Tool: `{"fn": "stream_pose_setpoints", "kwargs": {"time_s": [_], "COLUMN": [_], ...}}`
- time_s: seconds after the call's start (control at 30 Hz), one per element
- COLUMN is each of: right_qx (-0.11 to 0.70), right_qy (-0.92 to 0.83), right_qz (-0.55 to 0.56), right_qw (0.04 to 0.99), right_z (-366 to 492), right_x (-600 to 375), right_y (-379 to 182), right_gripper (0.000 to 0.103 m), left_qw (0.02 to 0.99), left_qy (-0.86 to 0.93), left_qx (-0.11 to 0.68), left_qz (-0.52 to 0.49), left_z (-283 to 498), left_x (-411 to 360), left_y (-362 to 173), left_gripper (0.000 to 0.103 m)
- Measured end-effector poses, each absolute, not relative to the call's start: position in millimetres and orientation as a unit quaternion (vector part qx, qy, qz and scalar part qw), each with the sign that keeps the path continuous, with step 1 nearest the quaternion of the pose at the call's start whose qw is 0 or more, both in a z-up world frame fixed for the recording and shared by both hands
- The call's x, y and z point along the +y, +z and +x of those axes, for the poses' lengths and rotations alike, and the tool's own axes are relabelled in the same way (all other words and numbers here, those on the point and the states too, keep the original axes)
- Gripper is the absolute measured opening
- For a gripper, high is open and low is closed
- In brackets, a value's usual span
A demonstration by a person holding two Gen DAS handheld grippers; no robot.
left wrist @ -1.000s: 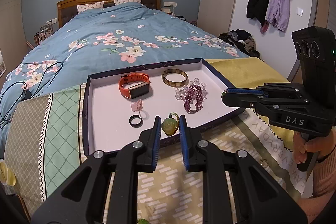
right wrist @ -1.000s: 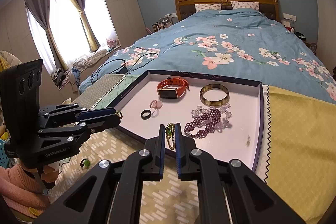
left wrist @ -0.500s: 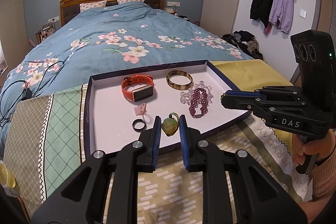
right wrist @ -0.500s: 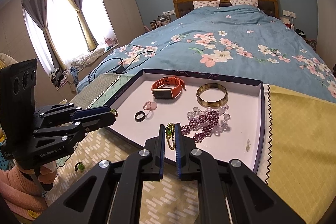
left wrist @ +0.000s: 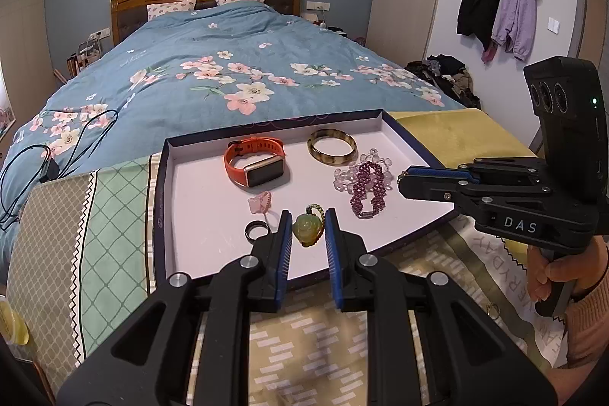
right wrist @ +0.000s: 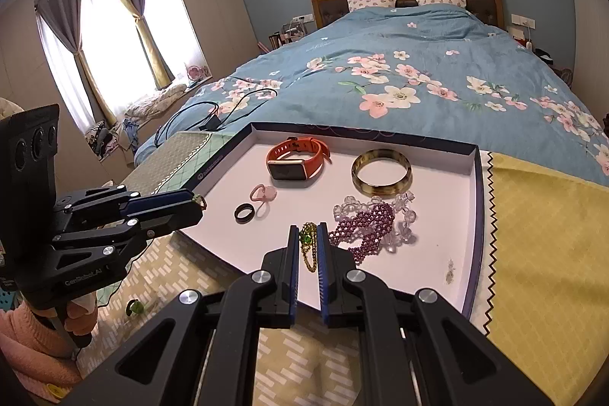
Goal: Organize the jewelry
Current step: 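Carry the jade pendant and gold ring into the box and open both tools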
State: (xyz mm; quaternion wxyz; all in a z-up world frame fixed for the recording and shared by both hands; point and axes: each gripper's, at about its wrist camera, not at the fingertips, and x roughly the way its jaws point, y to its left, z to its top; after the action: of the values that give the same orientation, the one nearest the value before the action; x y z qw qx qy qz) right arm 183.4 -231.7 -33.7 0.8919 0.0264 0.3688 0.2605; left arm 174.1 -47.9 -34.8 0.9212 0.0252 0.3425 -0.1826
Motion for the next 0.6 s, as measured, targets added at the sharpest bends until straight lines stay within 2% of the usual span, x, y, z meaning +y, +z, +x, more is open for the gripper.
{"fn": "stream_pose_setpoints", "kwargs": {"time_s": [0.6], "right_qx": [0.392], "right_qy": [0.252], "right_qz": [0.028], "right_qw": [0.884], "right_z": [204], "right_x": [-229], "right_y": [-48], "right_gripper": [0.007], "left_qw": [0.911], "left_qy": [-0.164], "left_qx": [0.378], "left_qz": [0.02], "left_z": [198], "left_x": [-45], "left_y": [-60], "left_gripper": [0.018]}}
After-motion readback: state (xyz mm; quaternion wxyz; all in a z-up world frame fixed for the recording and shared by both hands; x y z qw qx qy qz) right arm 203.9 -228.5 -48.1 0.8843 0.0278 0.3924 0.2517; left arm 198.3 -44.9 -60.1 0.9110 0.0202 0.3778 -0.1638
